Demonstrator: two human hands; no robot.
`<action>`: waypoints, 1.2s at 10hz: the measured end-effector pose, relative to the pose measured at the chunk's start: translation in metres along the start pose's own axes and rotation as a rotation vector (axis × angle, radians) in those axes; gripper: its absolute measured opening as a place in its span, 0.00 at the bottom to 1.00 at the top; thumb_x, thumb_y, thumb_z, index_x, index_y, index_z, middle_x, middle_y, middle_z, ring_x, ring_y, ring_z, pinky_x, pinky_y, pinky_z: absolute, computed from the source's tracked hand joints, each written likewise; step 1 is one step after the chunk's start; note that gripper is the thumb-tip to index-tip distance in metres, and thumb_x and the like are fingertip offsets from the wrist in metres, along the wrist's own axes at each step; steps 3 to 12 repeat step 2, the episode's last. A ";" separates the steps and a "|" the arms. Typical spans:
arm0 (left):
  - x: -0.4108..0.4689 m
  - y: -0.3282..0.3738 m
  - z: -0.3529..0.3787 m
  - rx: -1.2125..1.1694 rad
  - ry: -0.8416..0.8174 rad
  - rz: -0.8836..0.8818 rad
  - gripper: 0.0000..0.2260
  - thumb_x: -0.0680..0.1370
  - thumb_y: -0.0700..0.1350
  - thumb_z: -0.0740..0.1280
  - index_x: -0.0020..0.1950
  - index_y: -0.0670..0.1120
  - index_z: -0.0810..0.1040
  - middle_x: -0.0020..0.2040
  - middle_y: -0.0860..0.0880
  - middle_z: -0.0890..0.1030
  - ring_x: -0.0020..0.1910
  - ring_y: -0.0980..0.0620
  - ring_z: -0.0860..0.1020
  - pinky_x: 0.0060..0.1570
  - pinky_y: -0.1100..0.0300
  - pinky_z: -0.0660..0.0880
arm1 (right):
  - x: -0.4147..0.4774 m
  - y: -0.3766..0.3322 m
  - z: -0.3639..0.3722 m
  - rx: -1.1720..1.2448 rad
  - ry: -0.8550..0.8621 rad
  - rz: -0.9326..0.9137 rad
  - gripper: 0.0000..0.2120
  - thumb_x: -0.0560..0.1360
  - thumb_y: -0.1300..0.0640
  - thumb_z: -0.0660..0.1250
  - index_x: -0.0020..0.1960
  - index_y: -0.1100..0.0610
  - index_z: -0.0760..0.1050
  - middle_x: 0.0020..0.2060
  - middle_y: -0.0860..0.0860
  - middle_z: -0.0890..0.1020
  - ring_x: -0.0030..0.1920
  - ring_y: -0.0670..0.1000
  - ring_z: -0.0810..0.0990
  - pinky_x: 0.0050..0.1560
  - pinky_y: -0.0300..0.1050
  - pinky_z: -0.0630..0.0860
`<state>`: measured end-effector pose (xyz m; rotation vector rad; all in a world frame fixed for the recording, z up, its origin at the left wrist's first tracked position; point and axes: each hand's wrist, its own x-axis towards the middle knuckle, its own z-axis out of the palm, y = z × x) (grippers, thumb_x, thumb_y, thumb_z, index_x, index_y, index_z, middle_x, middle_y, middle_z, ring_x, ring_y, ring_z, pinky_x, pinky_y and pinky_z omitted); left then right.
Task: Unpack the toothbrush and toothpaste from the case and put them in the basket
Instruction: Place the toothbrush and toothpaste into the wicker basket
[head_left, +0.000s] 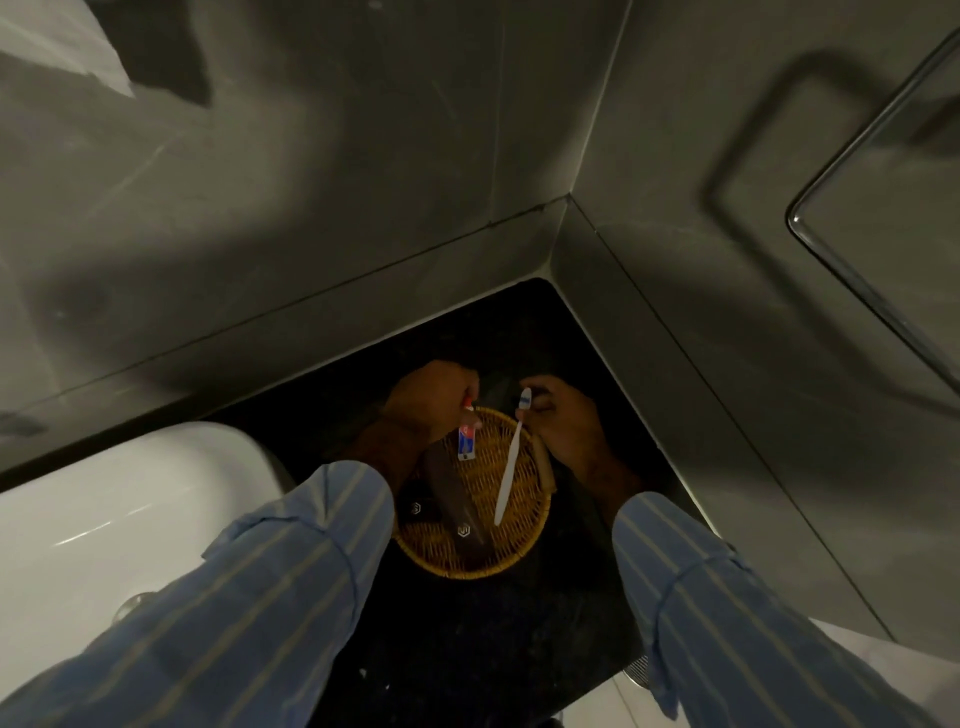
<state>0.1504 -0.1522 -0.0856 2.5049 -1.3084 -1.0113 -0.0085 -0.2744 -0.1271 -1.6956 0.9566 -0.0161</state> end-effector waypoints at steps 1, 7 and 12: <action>-0.003 0.002 0.002 0.023 -0.006 0.012 0.17 0.72 0.50 0.75 0.58 0.46 0.80 0.56 0.45 0.81 0.53 0.48 0.80 0.54 0.50 0.79 | -0.005 -0.004 0.001 0.008 -0.005 -0.001 0.22 0.75 0.64 0.70 0.68 0.54 0.73 0.47 0.46 0.80 0.51 0.49 0.82 0.45 0.36 0.77; -0.004 0.004 0.001 0.023 0.032 0.008 0.19 0.72 0.50 0.76 0.60 0.46 0.79 0.58 0.45 0.80 0.54 0.47 0.79 0.55 0.49 0.79 | -0.004 -0.004 -0.003 0.055 -0.002 0.000 0.28 0.73 0.63 0.72 0.71 0.53 0.69 0.50 0.48 0.82 0.52 0.49 0.82 0.50 0.41 0.79; -0.004 0.004 0.001 0.023 0.032 0.008 0.19 0.72 0.50 0.76 0.60 0.46 0.79 0.58 0.45 0.80 0.54 0.47 0.79 0.55 0.49 0.79 | -0.004 -0.004 -0.003 0.055 -0.002 0.000 0.28 0.73 0.63 0.72 0.71 0.53 0.69 0.50 0.48 0.82 0.52 0.49 0.82 0.50 0.41 0.79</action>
